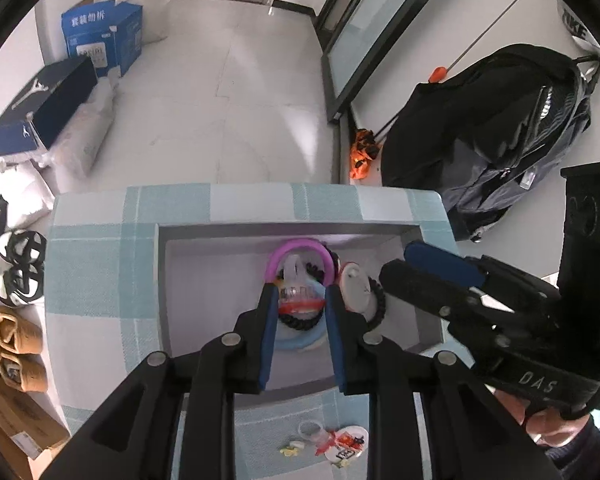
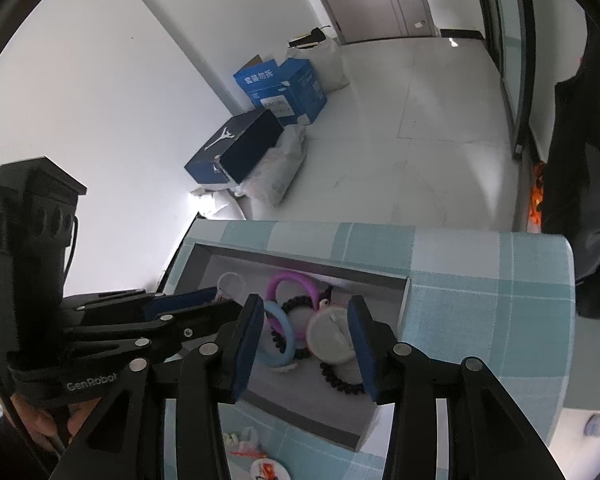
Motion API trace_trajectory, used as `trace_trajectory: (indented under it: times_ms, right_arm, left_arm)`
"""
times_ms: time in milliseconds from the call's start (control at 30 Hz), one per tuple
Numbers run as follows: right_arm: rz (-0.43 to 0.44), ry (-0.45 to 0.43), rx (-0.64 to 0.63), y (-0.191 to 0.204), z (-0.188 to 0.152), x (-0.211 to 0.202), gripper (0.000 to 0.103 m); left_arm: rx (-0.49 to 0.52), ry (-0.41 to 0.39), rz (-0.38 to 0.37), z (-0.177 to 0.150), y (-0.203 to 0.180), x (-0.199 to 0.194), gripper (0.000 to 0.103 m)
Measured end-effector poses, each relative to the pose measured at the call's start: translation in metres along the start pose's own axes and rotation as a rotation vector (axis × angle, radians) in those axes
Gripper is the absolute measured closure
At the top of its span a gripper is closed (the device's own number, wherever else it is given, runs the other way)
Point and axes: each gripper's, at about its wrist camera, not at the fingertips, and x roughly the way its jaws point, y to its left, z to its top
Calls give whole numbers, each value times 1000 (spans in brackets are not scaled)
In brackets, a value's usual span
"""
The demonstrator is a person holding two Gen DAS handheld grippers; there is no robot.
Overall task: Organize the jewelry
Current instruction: 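Withdraw both grippers from the box back over the table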
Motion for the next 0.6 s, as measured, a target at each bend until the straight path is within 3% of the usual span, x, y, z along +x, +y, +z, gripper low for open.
trace_trajectory:
  times_ms: [100,200,400,600]
  right_arm:
    - [-6,-19,-8,0,-1,-8,55]
    - [-3,-42,-9,-2,-3,-16,48]
    - [-10,-64,5,-7,-6,-27,42]
    - [-11,-96,-10,-4,-16,-45,39]
  left_arm:
    - [-7,0,-6,-4,4,-4,77]
    - [-24,-32,-37,-7,8,-12,49]
    - [-50,-98,-42,-11,12,-27,48]
    - [-48,-180,61,-31,8,-44,48]
